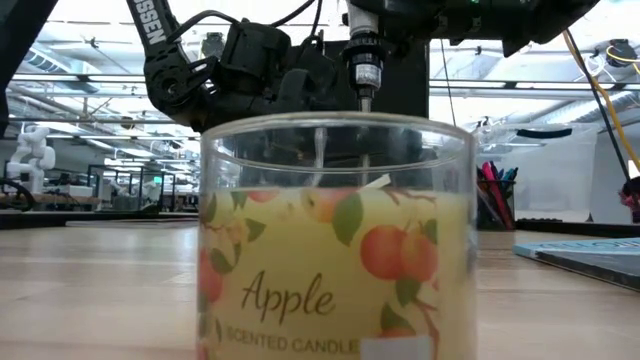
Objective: Screw lightbulb
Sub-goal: Remove the white lightbulb from the brown lamp
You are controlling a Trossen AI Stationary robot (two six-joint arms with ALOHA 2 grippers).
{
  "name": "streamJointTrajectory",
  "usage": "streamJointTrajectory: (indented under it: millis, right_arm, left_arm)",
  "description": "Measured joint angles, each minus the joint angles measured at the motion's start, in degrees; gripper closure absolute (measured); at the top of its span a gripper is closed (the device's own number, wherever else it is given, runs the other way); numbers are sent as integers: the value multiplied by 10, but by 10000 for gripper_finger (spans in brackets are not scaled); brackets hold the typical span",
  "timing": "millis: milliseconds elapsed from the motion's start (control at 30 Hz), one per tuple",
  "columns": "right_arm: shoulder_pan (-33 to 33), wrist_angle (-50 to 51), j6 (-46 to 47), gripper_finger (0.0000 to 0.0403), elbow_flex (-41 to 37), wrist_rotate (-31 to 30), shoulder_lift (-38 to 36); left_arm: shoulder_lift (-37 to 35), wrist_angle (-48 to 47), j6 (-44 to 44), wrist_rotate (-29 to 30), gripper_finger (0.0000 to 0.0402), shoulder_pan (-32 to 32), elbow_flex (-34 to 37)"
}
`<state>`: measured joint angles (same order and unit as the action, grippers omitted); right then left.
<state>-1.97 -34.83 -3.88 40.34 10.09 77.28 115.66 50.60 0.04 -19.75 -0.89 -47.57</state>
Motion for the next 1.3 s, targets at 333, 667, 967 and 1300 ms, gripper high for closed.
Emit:
streamJointTrajectory:
  millis: [333, 667, 967, 1300]
  right_arm:
    - [-11, -4, 3, 249, 0, 111, 1]
    - [-13, -19, 4, 249, 0, 177, 5]
    - [-12, -25, -13, 248, 19, 217, 15]
    - [-1, -34, -3, 199, 33, 187, 33]
  left_arm:
    - [1, 0, 23, -78, 371, 1, 0]
    - [2, 7, 23, -90, 371, 3, -1]
    - [1, 8, 14, -107, 371, 6, -1]
    - [1, 10, 3, -44, 371, 23, 1]
